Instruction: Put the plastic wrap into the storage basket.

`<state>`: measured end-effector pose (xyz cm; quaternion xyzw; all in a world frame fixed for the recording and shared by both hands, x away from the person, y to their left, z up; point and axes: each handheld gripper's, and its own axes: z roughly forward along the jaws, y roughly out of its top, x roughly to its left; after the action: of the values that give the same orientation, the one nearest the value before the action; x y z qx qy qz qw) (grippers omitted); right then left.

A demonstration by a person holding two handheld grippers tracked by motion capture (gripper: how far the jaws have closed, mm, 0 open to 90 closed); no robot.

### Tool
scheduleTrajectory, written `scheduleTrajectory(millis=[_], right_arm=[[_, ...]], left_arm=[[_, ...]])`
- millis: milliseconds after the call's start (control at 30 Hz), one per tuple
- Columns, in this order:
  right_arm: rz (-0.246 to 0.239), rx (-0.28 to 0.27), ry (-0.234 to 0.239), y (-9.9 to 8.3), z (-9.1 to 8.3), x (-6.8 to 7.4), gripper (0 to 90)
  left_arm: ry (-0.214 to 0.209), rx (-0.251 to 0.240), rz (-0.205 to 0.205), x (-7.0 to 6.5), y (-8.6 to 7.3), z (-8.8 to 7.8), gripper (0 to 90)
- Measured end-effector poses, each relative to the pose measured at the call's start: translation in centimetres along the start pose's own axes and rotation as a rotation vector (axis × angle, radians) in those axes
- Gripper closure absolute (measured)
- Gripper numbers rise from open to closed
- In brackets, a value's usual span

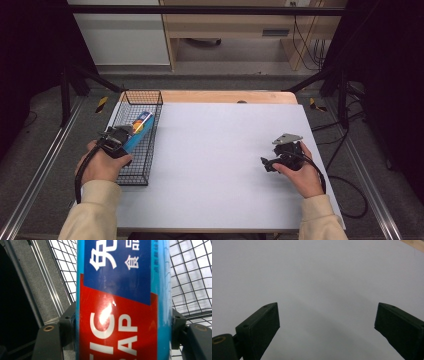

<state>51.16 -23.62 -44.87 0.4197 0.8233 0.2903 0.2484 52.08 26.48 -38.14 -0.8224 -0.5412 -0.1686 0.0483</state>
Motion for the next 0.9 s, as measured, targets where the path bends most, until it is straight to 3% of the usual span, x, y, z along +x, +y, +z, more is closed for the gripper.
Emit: scheduleTrajectory(millis=[467,567,900], right_arm=[[-0.006,0.002,0.001,-0.05,0.01,-0.05,6.2],[-0.005,0.005,0.002,-0.06,0.01,-0.01,6.2],[-0.007,0.01,0.003,-0.1,0.14,0.1,6.2]], left_arm=[[0.028,0.021,0.024,-0.64,0.58,0.18,31.3],[0.037,0.044,0.047,-0.9,0.79,0.25,31.3],[0.031,0.019,0.051,-0.72,0.8,0.13,30.9]])
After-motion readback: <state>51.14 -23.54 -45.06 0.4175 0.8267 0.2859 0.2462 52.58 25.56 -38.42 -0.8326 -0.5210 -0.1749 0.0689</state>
